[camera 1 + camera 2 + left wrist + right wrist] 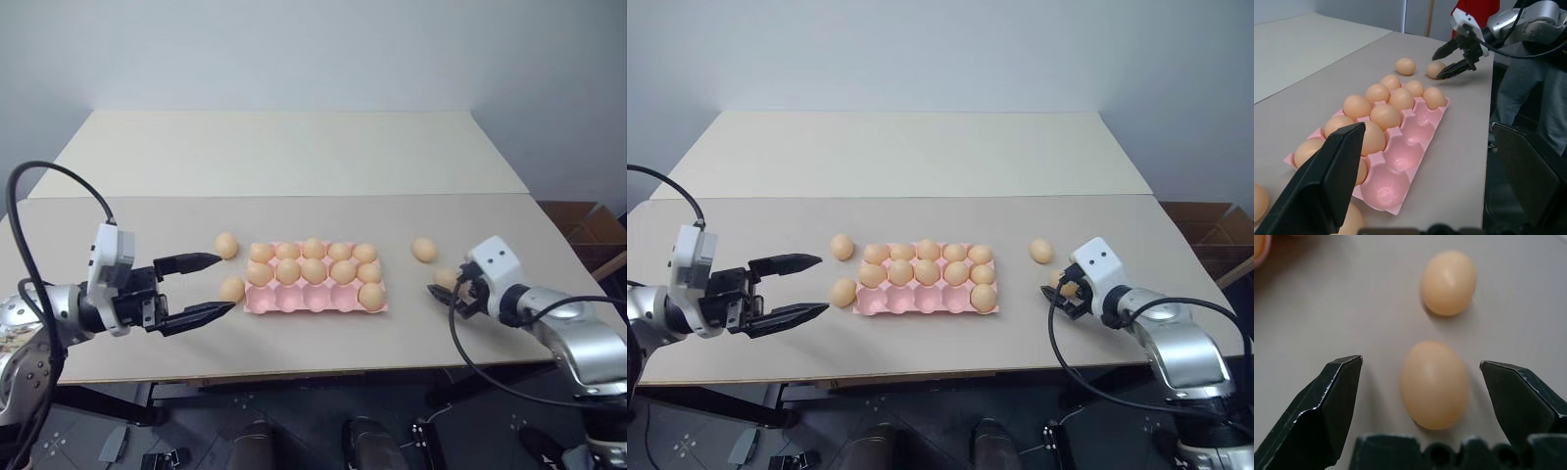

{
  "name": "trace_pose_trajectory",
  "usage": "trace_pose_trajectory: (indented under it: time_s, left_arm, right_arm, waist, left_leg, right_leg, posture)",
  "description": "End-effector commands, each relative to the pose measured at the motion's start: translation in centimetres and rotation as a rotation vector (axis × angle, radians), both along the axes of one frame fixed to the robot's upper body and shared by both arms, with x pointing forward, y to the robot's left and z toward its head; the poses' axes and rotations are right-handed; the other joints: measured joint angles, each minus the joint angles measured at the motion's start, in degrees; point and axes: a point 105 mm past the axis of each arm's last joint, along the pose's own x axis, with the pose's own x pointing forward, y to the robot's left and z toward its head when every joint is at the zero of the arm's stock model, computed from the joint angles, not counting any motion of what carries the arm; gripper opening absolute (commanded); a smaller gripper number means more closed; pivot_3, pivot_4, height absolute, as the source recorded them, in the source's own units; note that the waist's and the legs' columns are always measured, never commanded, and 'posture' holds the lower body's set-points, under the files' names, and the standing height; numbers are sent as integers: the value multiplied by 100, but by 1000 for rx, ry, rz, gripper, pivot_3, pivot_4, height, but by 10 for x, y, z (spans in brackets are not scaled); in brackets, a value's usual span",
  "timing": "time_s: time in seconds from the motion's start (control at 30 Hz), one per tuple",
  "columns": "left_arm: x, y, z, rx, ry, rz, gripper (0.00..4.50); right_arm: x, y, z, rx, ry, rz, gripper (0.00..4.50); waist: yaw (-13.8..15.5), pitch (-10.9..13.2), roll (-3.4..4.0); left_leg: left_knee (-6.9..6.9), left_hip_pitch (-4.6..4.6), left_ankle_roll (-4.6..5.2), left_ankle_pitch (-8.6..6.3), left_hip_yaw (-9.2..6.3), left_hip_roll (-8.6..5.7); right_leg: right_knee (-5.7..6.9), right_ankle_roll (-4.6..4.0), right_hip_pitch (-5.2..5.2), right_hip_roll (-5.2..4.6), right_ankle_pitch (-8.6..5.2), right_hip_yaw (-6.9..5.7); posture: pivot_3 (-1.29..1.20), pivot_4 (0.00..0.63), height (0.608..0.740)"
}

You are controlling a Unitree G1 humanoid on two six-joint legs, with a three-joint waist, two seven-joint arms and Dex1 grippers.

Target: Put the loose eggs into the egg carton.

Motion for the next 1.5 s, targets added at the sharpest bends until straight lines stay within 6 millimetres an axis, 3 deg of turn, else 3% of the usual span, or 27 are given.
trace_pose_trajectory:
  time_s: [0.03,0.17,0.23,0.4,0.5,0.63,0.8,0.93,1.1,1.2,1.3,1.4,1.5]
  left_arm:
    - [0,1,8,13,-46,0,4500]
    - [0,1,8,16,-51,4,4500]
    - [0,1,8,18,-54,6,4500]
    - [0,1,8,19,-58,7,4500]
    - [0,1,7,20,-54,4,4500]
    - [0,1,8,20,-52,1,4500]
    - [1,1,9,24,-56,3,4500]
    - [0,3,10,29,-62,11,4500]
    - [-1,6,10,32,-63,23,4500]
    - [-1,7,9,34,-64,36,4500]
    - [-1,14,10,39,-67,59,4500]
    - [-4,28,10,57,-61,97,4500]
    - [-6,39,8,63,-47,129,4500]
  right_arm:
    - [6,-1,6,-3,-7,-13,3969]
    - [6,2,7,18,-5,-15,2554]
    - [6,7,17,25,-36,-6,1958]
    - [-4,54,62,85,-151,135,1958]
    - [-12,93,74,132,-180,234,1958]
    - [-26,140,72,184,-156,361,1958]
    - [-31,166,53,145,-105,429,1958]
    - [-30,166,38,95,-66,433,1958]
    - [-32,164,45,113,-71,451,3538]
    - [-33,160,61,133,-109,470,4475]
    - [-36,145,79,133,-157,485,4475]
    - [-39,114,101,127,-210,482,4475]
    - [-45,85,109,103,-248,491,4475]
  waist:
    - [0,0,0]
    - [0,0,0]
    - [-3,0,0]
    - [-52,1,2]
    - [-71,1,2]
    - [-59,1,2]
    - [-31,2,3]
    - [-41,2,3]
    - [-50,2,2]
    - [-56,2,3]
    - [-52,2,3]
    - [-29,3,3]
    - [1,2,3]
  left_leg:
    - [0,-1,0,0,0,0]
    - [-1,0,0,0,0,0]
    - [0,0,0,0,-1,0]
    - [-1,0,0,0,-1,3]
    - [-2,2,0,0,-6,8]
    - [-6,1,0,0,-9,9]
    - [-5,-5,0,0,-5,-1]
    - [-4,-6,0,0,-3,-4]
    - [-5,-2,0,0,-7,4]
    - [-5,-1,0,0,-7,5]
    - [-5,-2,0,0,-6,3]
    - [-6,-5,0,0,-5,2]
    - [-11,-4,0,-1,-6,2]
  right_leg:
    - [0,3,0,-1,1,0]
    - [-1,9,0,-1,5,-1]
    - [-1,9,1,-1,5,-1]
    - [4,9,-4,1,5,0]
    - [5,9,-3,7,5,-1]
    - [5,6,-4,6,3,-6]
    - [-1,6,-4,-8,4,-7]
    - [-6,6,-3,-10,4,-6]
    - [3,3,-5,1,3,-9]
    - [6,2,-6,2,2,-9]
    - [3,3,-6,-2,2,-8]
    - [-3,3,-5,-4,2,-9]
    - [-10,1,-3,-6,-4,-14]
  posture:
    - [0,150,740]
    - [0,150,740]
    - [0,150,740]
    - [0,150,740]
    - [0,150,740]
    - [0,150,740]
    - [0,150,740]
    - [0,150,740]
    - [0,150,740]
    - [0,150,740]
    - [0,150,740]
    - [0,150,740]
    - [0,150,740]
